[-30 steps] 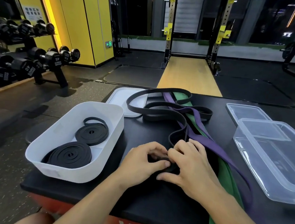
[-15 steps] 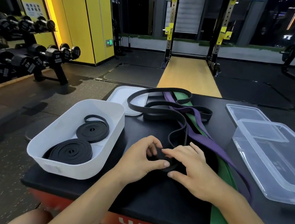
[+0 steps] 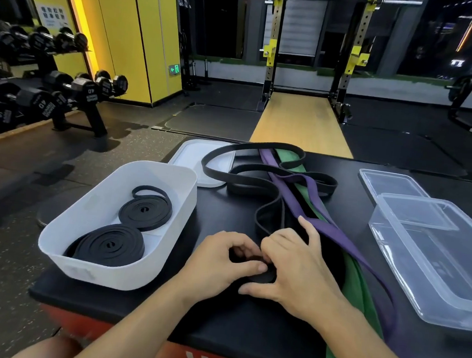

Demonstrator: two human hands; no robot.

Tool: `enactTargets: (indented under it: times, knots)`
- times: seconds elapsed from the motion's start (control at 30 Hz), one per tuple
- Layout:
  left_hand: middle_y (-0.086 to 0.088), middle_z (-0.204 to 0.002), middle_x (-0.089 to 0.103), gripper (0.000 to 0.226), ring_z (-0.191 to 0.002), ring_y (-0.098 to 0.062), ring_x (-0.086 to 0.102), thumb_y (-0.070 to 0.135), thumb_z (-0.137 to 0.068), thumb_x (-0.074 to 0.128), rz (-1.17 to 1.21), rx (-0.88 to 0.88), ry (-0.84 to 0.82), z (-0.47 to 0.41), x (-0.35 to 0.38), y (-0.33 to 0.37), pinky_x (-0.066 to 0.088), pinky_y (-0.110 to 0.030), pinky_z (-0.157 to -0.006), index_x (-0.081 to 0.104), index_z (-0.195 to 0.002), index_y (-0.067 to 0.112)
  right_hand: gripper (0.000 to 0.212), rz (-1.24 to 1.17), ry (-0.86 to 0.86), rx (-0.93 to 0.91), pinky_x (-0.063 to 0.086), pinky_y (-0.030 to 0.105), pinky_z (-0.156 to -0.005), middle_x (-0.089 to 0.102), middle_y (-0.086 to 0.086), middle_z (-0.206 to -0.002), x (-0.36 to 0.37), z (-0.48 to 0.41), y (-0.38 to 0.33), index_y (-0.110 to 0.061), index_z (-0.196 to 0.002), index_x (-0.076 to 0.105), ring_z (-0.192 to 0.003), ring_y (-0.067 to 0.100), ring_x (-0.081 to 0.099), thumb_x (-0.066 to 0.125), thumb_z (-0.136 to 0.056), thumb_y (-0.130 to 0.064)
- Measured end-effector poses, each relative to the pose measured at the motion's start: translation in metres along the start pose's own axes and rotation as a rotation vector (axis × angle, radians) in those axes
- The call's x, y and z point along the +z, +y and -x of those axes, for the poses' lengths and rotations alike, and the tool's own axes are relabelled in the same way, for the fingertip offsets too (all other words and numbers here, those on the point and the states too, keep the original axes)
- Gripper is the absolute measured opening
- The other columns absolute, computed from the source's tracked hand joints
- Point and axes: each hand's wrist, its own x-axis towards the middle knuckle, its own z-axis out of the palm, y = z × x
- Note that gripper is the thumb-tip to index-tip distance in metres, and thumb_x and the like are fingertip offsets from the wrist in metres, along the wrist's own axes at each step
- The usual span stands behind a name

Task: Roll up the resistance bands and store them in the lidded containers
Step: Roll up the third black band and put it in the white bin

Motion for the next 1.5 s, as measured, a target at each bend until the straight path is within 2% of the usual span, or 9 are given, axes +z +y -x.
enactTargets:
  times: [0.13, 0.23, 0.3, 0.57, 0.73, 0.97, 1.17, 1.3, 1.5]
  knots:
    - [0.009, -0.087, 0.073, 0.037, -0.088, -0.009, 0.064, 0.033, -0.076, 0.091, 0.067, -0.039, 0.004, -0.001, -0.002, -0.006, 0.052, -0.034, -0.09, 0.065, -0.101, 0.037, 0.056, -0.227, -0.126, 0.027, 0.001, 0.034, -0.125, 0.052, -0.022, -0.096, -0.007, 0.003, 0.012, -0.036, -0.094, 0.049, -0.112, -0.007, 0.042, 0.066, -0.066, -0.082]
    - [0.01, -0.085, 0.074, 0.039, -0.085, -0.008, 0.063, 0.035, -0.077, 0.091, 0.049, -0.042, 0.012, -0.001, -0.001, -0.005, 0.052, -0.033, -0.088, 0.061, -0.102, 0.04, 0.063, -0.524, -0.216, 0.049, 0.001, 0.031, -0.126, 0.056, -0.033, -0.128, -0.012, 0.01, 0.026, -0.046, -0.132, 0.051, -0.138, -0.008, 0.036, 0.077, -0.076, -0.054]
    - [0.01, -0.085, 0.073, 0.039, -0.084, -0.006, 0.063, 0.036, -0.078, 0.09, 0.039, -0.044, 0.011, -0.001, -0.002, -0.006, 0.05, -0.028, -0.085, 0.06, -0.101, 0.039, 0.064, -0.55, -0.231, 0.032, -0.003, 0.028, -0.125, 0.051, -0.037, -0.135, -0.013, 0.01, 0.027, -0.051, -0.137, 0.048, -0.141, -0.008, 0.034, 0.076, -0.079, -0.046]
    - [0.016, -0.09, 0.068, 0.025, -0.097, -0.005, 0.06, 0.047, -0.085, 0.081, -0.088, 0.019, 0.062, 0.004, 0.002, -0.006, 0.046, -0.02, -0.084, 0.061, -0.099, 0.041, 0.066, -0.313, -0.263, -0.014, -0.014, 0.026, -0.122, 0.042, -0.031, -0.113, -0.013, 0.009, 0.019, -0.049, -0.143, 0.047, -0.127, -0.011, 0.034, 0.049, -0.081, -0.071]
    - [0.02, -0.09, 0.07, 0.023, -0.099, 0.0, 0.06, 0.051, -0.08, 0.083, -0.116, 0.005, 0.061, 0.003, 0.001, -0.005, 0.042, -0.014, -0.081, 0.068, -0.094, 0.04, 0.065, -0.185, -0.142, 0.035, -0.002, 0.032, -0.124, 0.043, -0.027, -0.093, -0.011, 0.005, 0.009, -0.041, -0.11, 0.057, -0.103, -0.007, 0.041, 0.055, -0.066, -0.089]
    - [0.023, -0.087, 0.07, 0.017, -0.096, -0.003, 0.06, 0.045, -0.079, 0.086, -0.078, -0.006, 0.037, 0.001, 0.002, -0.006, 0.041, -0.014, -0.078, 0.071, -0.084, 0.043, 0.07, 0.017, -0.017, 0.061, 0.023, 0.038, -0.115, 0.036, -0.016, -0.08, -0.002, 0.001, -0.001, -0.031, -0.078, 0.039, -0.079, 0.009, 0.043, 0.054, -0.059, -0.097]
    - [0.021, -0.087, 0.069, 0.013, -0.097, -0.005, 0.058, 0.041, -0.084, 0.083, -0.078, 0.01, 0.019, -0.001, 0.003, -0.009, 0.041, -0.017, -0.08, 0.071, -0.086, 0.04, 0.062, -0.245, -0.182, 0.07, 0.011, 0.028, -0.119, 0.044, -0.021, -0.096, -0.009, 0.001, 0.014, -0.041, -0.095, 0.047, -0.1, -0.002, 0.043, 0.065, -0.058, -0.087]
    - [0.018, -0.087, 0.07, 0.018, -0.096, -0.006, 0.059, 0.041, -0.083, 0.085, -0.059, 0.017, 0.027, -0.001, 0.003, -0.009, 0.044, -0.02, -0.082, 0.067, -0.085, 0.04, 0.064, -0.477, -0.295, 0.057, 0.006, 0.015, -0.116, 0.048, -0.039, -0.124, -0.014, 0.009, 0.029, -0.065, -0.127, 0.043, -0.127, -0.003, 0.041, 0.068, -0.068, -0.066]
    - [0.02, -0.087, 0.068, 0.019, -0.096, -0.004, 0.056, 0.049, -0.087, 0.077, -0.136, 0.01, 0.062, 0.001, 0.005, -0.008, 0.041, -0.019, -0.078, 0.064, -0.085, 0.036, 0.056, -0.355, -0.281, 0.064, -0.003, 0.025, -0.12, 0.051, -0.03, -0.108, -0.016, 0.007, 0.022, -0.053, -0.124, 0.056, -0.117, -0.005, 0.044, 0.067, -0.072, -0.068]
